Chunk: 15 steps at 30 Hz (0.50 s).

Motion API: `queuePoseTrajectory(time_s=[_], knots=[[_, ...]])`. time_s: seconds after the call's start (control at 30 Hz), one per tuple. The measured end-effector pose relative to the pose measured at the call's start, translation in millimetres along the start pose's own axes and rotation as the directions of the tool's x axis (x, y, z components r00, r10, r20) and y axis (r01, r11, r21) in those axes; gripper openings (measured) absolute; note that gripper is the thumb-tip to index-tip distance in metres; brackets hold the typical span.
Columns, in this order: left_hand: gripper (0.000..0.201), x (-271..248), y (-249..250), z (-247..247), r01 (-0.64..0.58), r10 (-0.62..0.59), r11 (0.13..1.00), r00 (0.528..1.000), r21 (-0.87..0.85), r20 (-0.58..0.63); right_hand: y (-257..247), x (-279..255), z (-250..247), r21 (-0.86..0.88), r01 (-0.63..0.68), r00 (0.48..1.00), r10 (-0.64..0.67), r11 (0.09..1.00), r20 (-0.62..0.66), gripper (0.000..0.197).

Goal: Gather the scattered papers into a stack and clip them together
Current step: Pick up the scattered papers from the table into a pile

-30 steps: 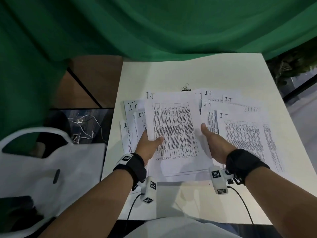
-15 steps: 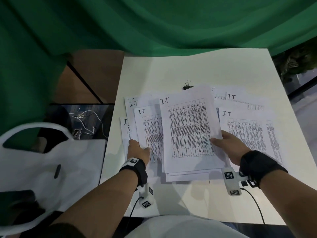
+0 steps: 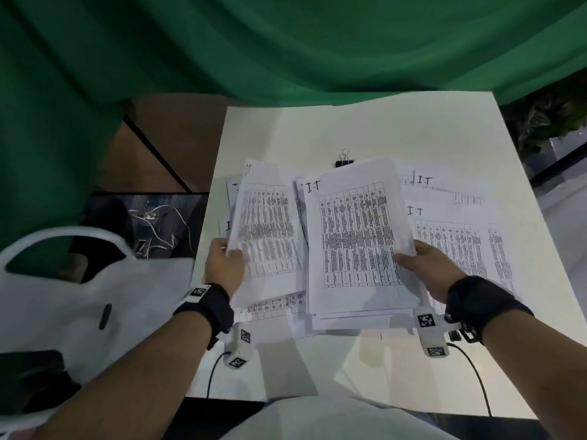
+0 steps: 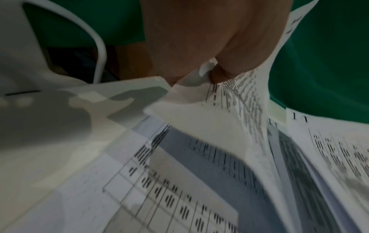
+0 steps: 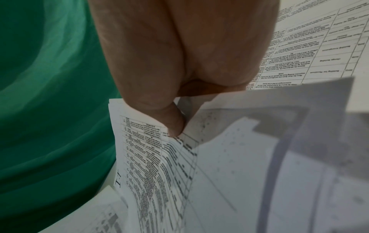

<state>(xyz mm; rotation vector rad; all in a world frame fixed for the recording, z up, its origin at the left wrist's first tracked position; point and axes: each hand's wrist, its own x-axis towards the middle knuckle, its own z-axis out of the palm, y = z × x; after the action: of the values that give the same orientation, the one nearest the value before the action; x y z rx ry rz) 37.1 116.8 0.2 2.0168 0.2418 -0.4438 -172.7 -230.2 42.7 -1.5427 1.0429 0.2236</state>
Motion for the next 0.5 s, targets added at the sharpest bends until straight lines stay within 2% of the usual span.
queuePoseTrajectory(time_s=[0.1,0.23,0.37,0.5], knots=[[0.02,0.8,11.0,-10.2,-0.028,0.027,0.994,1.0,-0.103,-0.008,6.5,3.0,-8.1,0.03,0.006,1.0,-0.005,1.0,-0.02,0.037],[0.031,-24.0,35.4,3.3,-0.107,0.115,0.989,0.99,-0.105,0.076,13.5,4.6,-15.5,0.038,0.016,0.999,-0.014,0.999,-0.029,0.038],[0.022,-58.6,53.2,47.0,-0.082,0.09,0.995,0.976,-0.047,0.197,13.4,-1.6,-21.2,0.078,0.033,0.998,-0.037,0.996,0.049,0.039],[0.028,-84.4,57.0,93.7,-0.056,0.042,0.997,0.961,0.045,0.273,18.1,-7.1,-36.0,0.129,0.05,0.982,-0.072,0.99,0.173,0.037]])
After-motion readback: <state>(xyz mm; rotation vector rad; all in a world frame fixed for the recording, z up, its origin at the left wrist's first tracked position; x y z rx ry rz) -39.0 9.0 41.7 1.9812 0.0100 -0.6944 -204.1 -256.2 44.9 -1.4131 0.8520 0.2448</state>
